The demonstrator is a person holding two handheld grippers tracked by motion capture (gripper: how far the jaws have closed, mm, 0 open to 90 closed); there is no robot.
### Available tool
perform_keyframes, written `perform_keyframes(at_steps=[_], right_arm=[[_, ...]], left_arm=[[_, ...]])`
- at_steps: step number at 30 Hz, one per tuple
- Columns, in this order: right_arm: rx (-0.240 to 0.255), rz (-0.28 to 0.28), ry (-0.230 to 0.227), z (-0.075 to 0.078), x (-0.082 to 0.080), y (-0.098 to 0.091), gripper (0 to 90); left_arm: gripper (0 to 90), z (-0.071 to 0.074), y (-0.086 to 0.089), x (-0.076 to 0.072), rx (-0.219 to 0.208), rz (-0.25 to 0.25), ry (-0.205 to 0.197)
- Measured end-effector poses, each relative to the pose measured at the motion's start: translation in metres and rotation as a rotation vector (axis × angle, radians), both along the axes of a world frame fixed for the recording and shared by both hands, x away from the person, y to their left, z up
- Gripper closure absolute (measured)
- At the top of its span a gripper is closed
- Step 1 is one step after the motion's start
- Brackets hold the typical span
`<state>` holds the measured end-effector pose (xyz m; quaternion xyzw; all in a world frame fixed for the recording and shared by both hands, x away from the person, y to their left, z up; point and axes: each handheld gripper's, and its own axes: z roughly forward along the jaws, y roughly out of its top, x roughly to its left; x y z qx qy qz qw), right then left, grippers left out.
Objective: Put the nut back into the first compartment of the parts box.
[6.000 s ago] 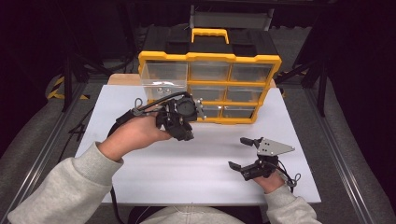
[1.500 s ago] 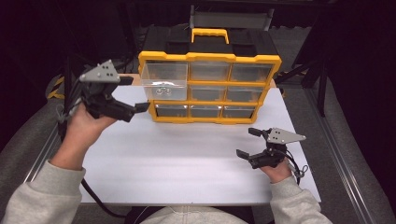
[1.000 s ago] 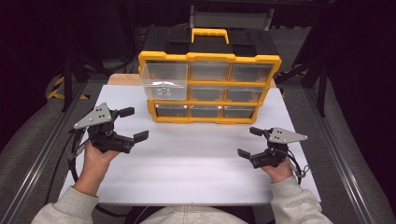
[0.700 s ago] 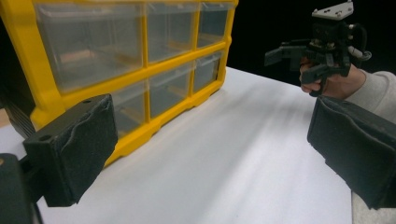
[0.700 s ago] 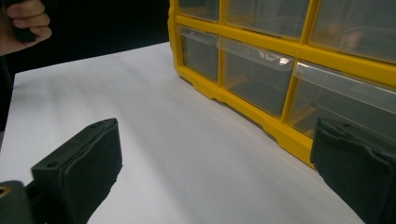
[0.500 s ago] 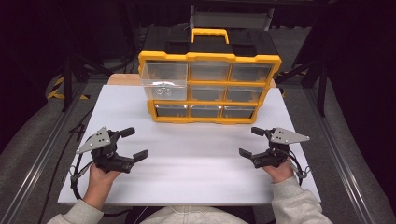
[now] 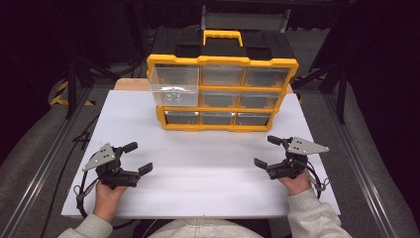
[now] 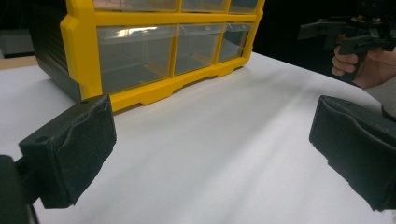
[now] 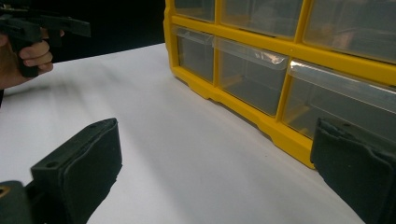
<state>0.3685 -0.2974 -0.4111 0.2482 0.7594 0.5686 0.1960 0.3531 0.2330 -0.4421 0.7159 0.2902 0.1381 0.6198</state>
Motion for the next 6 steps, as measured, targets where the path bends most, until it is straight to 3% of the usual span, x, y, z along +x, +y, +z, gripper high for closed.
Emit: perform_keyframes(at_steps=[6], right_arm=[[-0.005,0.004,0.001,-0.0004,-0.0004,0.0012,2.5]], left_arm=[[0.8,-0.0007,0.0002,-0.0006,-0.025,-0.021,-0.012]])
